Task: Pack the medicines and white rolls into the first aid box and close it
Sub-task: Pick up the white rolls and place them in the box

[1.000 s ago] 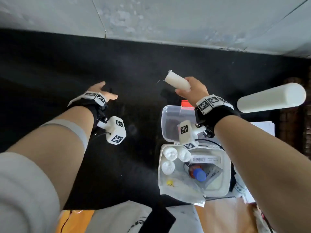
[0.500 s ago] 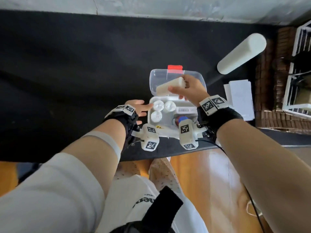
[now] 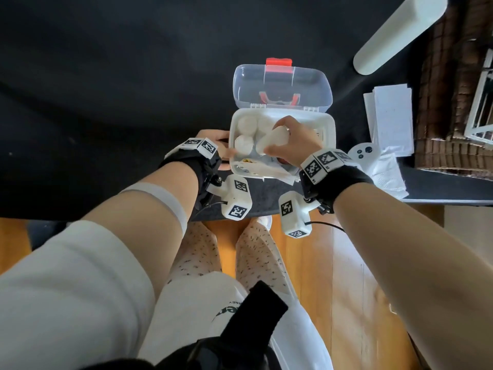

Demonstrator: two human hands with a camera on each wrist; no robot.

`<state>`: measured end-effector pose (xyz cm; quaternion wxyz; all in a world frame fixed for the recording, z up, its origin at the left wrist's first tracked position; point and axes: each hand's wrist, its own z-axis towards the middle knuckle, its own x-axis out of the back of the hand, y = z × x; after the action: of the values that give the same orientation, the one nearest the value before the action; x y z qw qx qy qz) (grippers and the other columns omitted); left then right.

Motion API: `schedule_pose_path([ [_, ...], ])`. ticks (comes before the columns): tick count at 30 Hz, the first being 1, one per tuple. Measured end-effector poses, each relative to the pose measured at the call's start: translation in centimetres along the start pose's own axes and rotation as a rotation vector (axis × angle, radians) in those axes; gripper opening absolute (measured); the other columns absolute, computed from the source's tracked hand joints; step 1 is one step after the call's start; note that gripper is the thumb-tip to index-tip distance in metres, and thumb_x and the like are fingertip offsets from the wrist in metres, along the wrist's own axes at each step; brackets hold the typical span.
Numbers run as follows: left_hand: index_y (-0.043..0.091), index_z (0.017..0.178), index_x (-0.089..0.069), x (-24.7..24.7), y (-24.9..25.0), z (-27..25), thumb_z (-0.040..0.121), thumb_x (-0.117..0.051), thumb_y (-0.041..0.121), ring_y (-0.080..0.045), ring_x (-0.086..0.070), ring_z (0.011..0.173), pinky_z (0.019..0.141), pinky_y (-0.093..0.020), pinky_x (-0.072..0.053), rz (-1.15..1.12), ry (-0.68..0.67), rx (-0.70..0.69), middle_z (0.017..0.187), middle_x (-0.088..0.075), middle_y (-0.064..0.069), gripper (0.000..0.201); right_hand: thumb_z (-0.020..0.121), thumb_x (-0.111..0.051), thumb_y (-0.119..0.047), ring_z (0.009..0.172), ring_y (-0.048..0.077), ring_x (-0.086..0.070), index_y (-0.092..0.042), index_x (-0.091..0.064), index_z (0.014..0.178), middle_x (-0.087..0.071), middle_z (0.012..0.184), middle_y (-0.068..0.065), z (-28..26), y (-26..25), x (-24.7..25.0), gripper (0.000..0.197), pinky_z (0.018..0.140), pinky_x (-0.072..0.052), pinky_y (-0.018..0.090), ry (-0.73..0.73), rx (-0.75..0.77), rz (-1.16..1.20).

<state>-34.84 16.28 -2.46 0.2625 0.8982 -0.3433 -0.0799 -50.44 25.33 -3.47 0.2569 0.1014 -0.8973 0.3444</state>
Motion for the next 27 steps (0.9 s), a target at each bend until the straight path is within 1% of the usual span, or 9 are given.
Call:
schedule_pose_path([
  [3,0.006,0.126,-0.055,0.1,-0.1,0.1,0.08,-0.062,-0.01,-0.015,-0.064,0.075,0.067,-0.033,-0.059,0.042,-0.009,-0.035,0.083,-0.065,-0.005,0.05,0.069,-0.072,-0.036,0.085,0.025,-0.058,-0.024,-0.048,0.111,-0.056,0.094,0.002,-0.1,-0.4,-0.5,0.05,0.075,-0.052,0.037,0.014,0.023,-0.157],
  [6,0.006,0.127,-0.053,0.0,-0.1,0.2,0.082,-0.059,-0.01,-0.014,-0.063,0.073,0.048,-0.022,-0.056,0.047,0.01,-0.038,0.082,-0.063,-0.004,0.048,0.068,-0.072,-0.039,0.085,0.025,-0.054,-0.023,-0.048,0.115,-0.054,0.092,0.0,0.0,-0.8,-0.9,0.055,0.076,-0.047,0.036,0.042,0.048,-0.279],
  [8,0.006,0.129,-0.052,0.0,-0.1,0.3,0.083,-0.057,-0.011,-0.014,-0.063,0.074,0.046,-0.021,-0.055,0.041,0.015,-0.033,0.083,-0.064,-0.005,0.049,0.068,-0.072,-0.043,0.084,0.025,-0.052,-0.024,-0.047,0.115,-0.053,0.091,0.0,0.3,-0.9,-1.2,0.057,0.074,-0.044,0.034,0.049,0.059,-0.357],
  [12,0.008,0.129,-0.051,0.0,-0.3,0.3,0.083,-0.059,-0.009,-0.017,-0.065,0.08,0.052,-0.024,-0.056,0.036,0.018,-0.024,0.087,-0.065,-0.005,0.051,0.068,-0.073,-0.045,0.085,0.028,-0.058,-0.024,-0.046,0.112,-0.06,0.088,0.001,0.8,-0.8,-1.8,0.056,0.072,-0.043,0.034,0.062,0.108,-0.453],
  [16,0.008,0.13,-0.051,-0.1,-0.3,0.4,0.084,-0.057,-0.009,-0.027,-0.063,0.097,0.066,-0.033,-0.056,0.049,0.045,-0.021,0.105,-0.064,-0.012,0.049,0.073,-0.072,-0.04,0.085,0.03,-0.06,-0.022,-0.049,0.107,-0.067,0.095,0.006,1.4,-0.5,-1.8,0.044,0.074,-0.043,0.034,0.067,0.115,-0.519],
  [19,0.008,0.131,-0.05,-0.1,-0.3,0.6,0.084,-0.056,-0.01,-0.029,-0.063,0.1,0.077,-0.039,-0.055,0.059,0.042,-0.013,0.109,-0.063,-0.014,0.05,0.073,-0.071,-0.036,0.09,0.031,-0.062,-0.024,-0.05,0.104,-0.068,0.098,0.006,1.6,-0.4,-1.8,0.04,0.079,-0.048,0.036,0.057,0.095,-0.496],
  [23,0.007,0.129,-0.051,-0.2,-0.2,0.9,0.082,-0.056,-0.014,-0.029,-0.063,0.096,0.075,-0.04,-0.055,0.051,0.04,0.008,0.116,-0.063,-0.019,0.052,0.079,-0.066,-0.036,0.085,0.026,-0.062,-0.023,-0.054,0.103,-0.066,0.095,0.002,1.3,-0.4,-0.9,0.03,0.074,-0.052,0.033,0.059,0.069,-0.307],
  [25,0.009,0.128,-0.053,-0.1,0.1,1.0,0.08,-0.058,-0.014,-0.03,-0.063,0.097,0.077,-0.042,-0.055,0.092,0.036,0.025,0.119,-0.063,-0.019,0.053,0.085,-0.06,-0.035,0.078,0.02,-0.059,-0.021,-0.059,0.101,-0.062,0.085,-0.003,1.2,-0.2,0.4,0.021,0.062,-0.047,0.023,0.157,0.049,-0.192],
  [27,0.013,0.13,-0.051,-0.1,0.8,1.3,0.078,-0.062,-0.009,-0.029,-0.061,0.104,0.086,-0.044,-0.054,0.214,0.022,0.037,0.12,-0.062,-0.014,0.058,0.088,-0.056,-0.03,0.081,0.018,-0.055,-0.018,-0.062,0.101,-0.058,0.082,-0.004,1.5,0.5,2.1,0.019,0.071,-0.047,0.023,0.31,0.022,-0.119],
])
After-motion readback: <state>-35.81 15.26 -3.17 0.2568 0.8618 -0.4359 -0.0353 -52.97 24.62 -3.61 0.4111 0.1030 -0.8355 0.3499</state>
